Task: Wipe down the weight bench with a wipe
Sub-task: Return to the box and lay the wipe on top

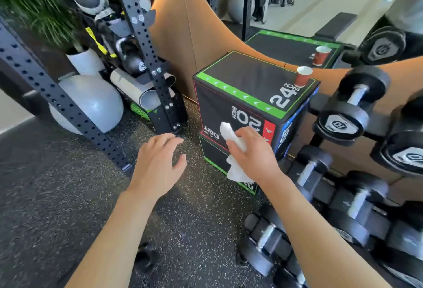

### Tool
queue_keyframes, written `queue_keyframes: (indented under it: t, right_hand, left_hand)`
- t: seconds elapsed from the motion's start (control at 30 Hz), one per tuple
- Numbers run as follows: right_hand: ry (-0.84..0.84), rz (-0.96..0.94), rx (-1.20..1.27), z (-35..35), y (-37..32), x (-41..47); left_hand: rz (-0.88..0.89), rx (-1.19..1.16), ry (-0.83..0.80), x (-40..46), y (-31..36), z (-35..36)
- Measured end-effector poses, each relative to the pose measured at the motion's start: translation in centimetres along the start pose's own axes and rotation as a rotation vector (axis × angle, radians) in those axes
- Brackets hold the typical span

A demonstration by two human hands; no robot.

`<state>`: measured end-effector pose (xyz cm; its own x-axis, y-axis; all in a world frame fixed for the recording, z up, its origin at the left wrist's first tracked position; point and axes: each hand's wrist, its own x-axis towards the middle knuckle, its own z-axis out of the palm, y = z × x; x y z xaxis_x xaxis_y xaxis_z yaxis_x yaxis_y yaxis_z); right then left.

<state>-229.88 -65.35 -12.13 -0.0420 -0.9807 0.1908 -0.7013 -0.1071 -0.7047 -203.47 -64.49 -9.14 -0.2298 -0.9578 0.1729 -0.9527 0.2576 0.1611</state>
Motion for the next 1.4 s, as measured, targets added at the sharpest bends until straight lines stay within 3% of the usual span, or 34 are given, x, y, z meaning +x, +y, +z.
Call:
queue_keyframes:
  t: [0.43, 0.87, 1.17, 1.4]
  right_hand:
    - [0.156, 0.167, -0.160, 0.0, 3.1, 10.2]
    - [0.306, 0.246, -0.204, 9.6, -2.5, 25.6]
    - [0.344, 0.336, -0.232, 11.1, -1.2, 31.0]
    - [0.373, 0.391, -0.231, 10.8, 2.1, 34.4]
  left_hand:
    - [0.210, -0.162, -0.003, 15.9, -1.6, 4.7]
    - [0.344, -0.231, -0.026, 34.2, -15.8, 5.3]
    - [0.380, -0.300, -0.044, 40.7, -19.3, 6.8]
    - [0.422, -0.288, -0.086, 45.2, -18.2, 8.6]
